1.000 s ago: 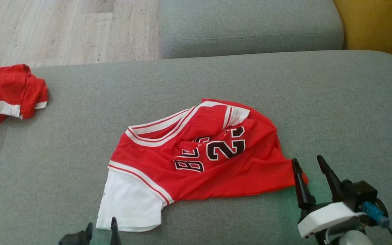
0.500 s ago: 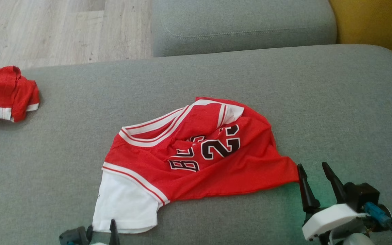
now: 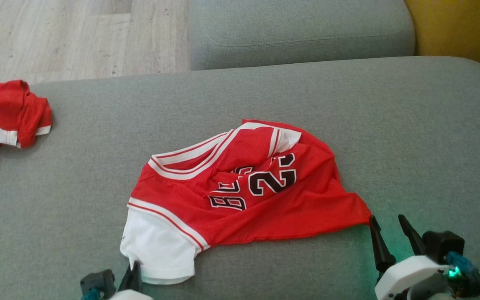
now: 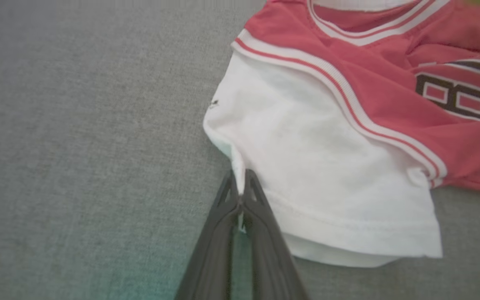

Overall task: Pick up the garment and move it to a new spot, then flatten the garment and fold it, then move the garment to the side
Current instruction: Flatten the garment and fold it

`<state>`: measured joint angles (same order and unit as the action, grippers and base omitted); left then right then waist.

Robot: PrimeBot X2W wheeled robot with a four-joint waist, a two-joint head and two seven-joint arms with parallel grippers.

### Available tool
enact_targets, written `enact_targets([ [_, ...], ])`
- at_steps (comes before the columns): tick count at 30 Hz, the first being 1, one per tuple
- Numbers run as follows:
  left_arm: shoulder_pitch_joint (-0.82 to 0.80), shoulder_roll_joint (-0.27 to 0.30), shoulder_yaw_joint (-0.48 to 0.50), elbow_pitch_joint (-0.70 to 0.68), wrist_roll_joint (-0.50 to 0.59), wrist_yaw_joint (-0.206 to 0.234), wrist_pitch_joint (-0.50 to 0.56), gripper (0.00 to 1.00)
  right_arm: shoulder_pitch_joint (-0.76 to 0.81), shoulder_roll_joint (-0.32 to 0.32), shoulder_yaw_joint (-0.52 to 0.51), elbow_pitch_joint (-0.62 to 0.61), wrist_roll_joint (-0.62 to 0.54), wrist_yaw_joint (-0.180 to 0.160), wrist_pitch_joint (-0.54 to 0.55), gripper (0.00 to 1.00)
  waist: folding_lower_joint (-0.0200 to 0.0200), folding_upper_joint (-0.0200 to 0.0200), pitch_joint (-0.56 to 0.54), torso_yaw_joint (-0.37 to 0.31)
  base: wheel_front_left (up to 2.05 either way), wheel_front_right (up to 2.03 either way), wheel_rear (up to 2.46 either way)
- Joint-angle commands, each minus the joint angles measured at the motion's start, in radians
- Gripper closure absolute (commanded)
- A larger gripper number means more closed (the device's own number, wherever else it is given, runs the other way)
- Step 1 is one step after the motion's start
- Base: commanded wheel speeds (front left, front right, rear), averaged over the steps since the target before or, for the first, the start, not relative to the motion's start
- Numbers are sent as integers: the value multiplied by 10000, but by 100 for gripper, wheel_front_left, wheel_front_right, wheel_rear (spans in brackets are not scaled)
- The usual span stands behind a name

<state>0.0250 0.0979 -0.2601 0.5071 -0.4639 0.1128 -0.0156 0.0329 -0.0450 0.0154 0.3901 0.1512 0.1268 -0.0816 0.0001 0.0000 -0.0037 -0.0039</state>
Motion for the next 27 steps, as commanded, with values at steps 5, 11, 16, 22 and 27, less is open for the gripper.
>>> enact_targets([
  [5,-434,111,246,-950,86,-121,-515,100,-583,-53,54,296,83,39,35,0,-1,0,-3,101,0,0,0],
  [11,-413,213,155,-2269,221,-140,-827,100,-1123,-53,-124,1299,80,39,-79,0,-1,0,35,368,0,0,0],
  [16,-330,313,71,-3245,332,-30,-750,100,-1611,-53,-268,1879,108,39,-366,0,-1,0,140,543,0,0,0],
  [22,-198,375,-21,-3806,363,70,-585,100,-2056,-53,-222,2827,-97,39,-72,0,-1,0,278,654,0,0,0],
  [27,-181,410,-39,-3988,361,126,-569,100,-2266,-53,41,3404,140,39,237,48,-1,0,367,714,0,0,0],
])
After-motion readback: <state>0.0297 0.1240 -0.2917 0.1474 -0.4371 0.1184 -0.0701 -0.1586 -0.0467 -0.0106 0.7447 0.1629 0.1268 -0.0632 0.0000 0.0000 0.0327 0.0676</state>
